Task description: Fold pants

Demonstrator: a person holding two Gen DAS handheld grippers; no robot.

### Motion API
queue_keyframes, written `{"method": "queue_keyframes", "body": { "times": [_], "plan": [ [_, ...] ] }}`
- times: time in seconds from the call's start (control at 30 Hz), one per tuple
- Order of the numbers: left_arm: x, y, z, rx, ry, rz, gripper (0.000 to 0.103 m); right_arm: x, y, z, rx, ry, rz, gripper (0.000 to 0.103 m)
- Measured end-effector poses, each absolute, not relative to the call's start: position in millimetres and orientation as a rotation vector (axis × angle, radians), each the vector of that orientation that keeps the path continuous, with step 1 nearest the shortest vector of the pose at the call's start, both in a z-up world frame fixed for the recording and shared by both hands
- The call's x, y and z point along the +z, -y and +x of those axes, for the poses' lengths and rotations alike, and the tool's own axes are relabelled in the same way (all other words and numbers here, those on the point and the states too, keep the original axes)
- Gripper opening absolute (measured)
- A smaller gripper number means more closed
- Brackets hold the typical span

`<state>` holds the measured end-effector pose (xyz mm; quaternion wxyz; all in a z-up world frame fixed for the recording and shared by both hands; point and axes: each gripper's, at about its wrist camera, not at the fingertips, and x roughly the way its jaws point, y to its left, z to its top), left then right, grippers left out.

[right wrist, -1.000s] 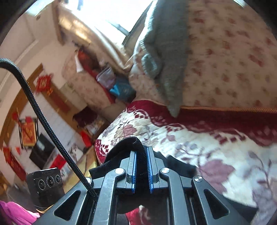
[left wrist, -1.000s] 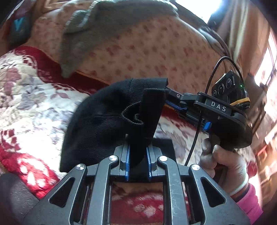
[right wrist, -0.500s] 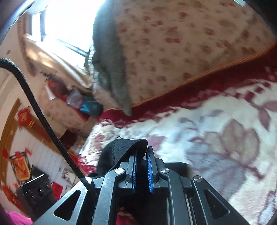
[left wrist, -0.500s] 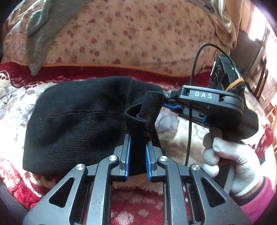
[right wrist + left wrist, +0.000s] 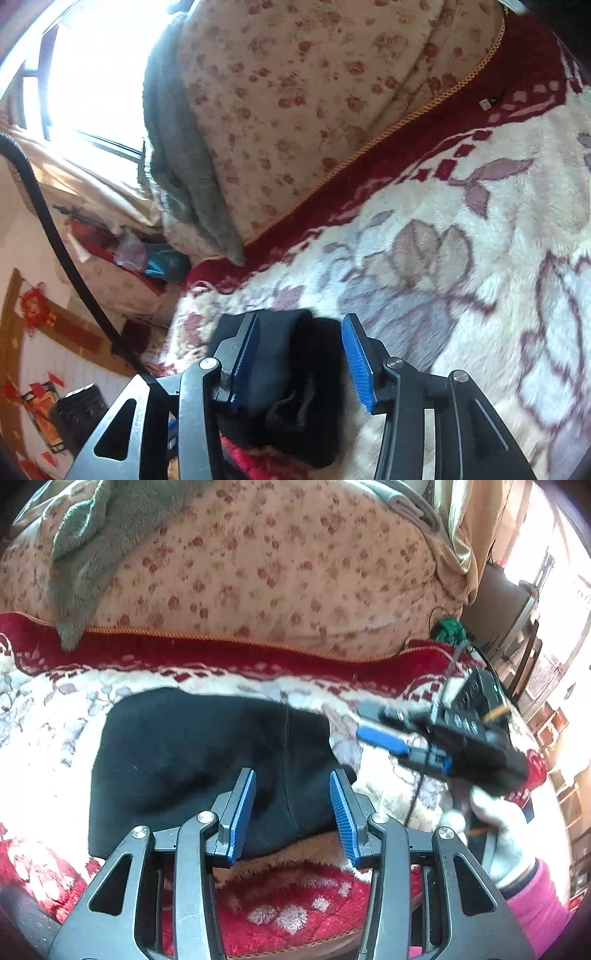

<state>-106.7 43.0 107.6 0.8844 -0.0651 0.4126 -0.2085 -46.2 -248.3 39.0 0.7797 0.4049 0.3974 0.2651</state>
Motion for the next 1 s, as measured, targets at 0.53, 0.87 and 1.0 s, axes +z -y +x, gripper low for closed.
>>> {"method": "queue_keyframes", "body": {
  "times": [0.53,0.87,1.0],
  "plan": [
    [77,-133,-89,-0.053,-0.854,-0.092,0.04,47,187,-60,0.62,-0.968,0.579,0.053],
    [57,-110,-75,-0.057,-0.89,-0.08,0.045,43,171,-37,0.66,-0.892,0.488,0.014],
    [62,-96,-70,-0.116,-0.887,-0.073,0.045,57,176,-35,0.645,-0.856,0.436,0.011]
  ]
}}
